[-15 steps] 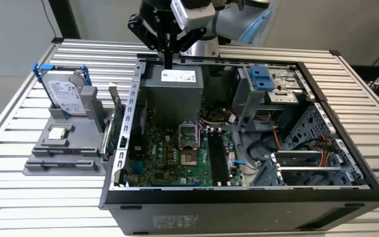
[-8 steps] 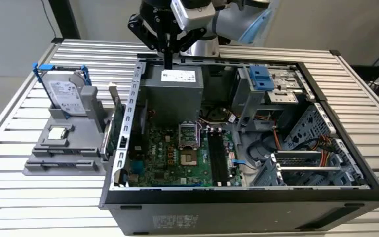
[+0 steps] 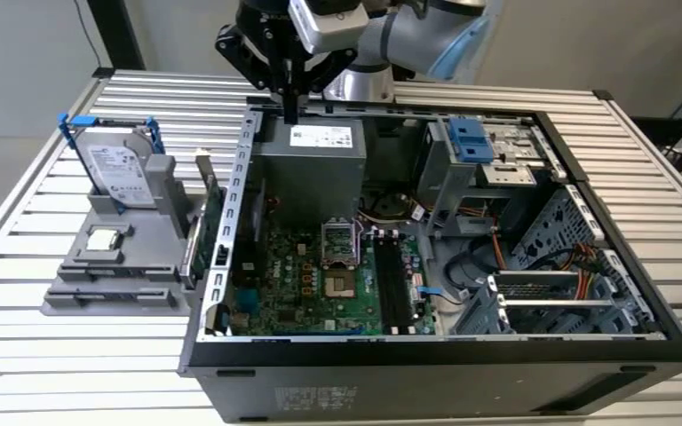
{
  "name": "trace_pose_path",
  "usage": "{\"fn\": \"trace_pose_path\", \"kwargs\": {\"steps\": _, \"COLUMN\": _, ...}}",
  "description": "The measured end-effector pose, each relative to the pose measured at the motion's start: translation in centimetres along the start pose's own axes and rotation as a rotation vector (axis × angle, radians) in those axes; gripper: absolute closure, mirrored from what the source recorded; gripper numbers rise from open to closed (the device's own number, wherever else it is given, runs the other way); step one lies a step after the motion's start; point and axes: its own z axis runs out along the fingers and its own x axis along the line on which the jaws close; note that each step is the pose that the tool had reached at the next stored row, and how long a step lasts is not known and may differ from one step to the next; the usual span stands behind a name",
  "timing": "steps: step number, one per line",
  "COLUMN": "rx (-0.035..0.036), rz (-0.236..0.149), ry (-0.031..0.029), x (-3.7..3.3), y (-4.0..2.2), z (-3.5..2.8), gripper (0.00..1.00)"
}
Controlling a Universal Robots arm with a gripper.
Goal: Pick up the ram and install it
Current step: 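Reach for the ram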
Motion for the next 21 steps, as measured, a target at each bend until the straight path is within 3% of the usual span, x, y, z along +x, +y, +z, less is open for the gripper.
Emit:
{"fn": "trace_pose_path", "kwargs": {"steps": 10, "rx": 0.0, "rz": -0.005, "ry": 0.0003, "x": 3.6, "y": -0.25, "z": -0.11, "gripper": 1.0}}
{"fn": "trace_pose_path", "kwargs": {"steps": 21, "rx": -0.0001, "rz": -0.006, "ry": 0.0002, "x": 8.48, "y": -0.58, "z": -0.24, "gripper": 1.0}}
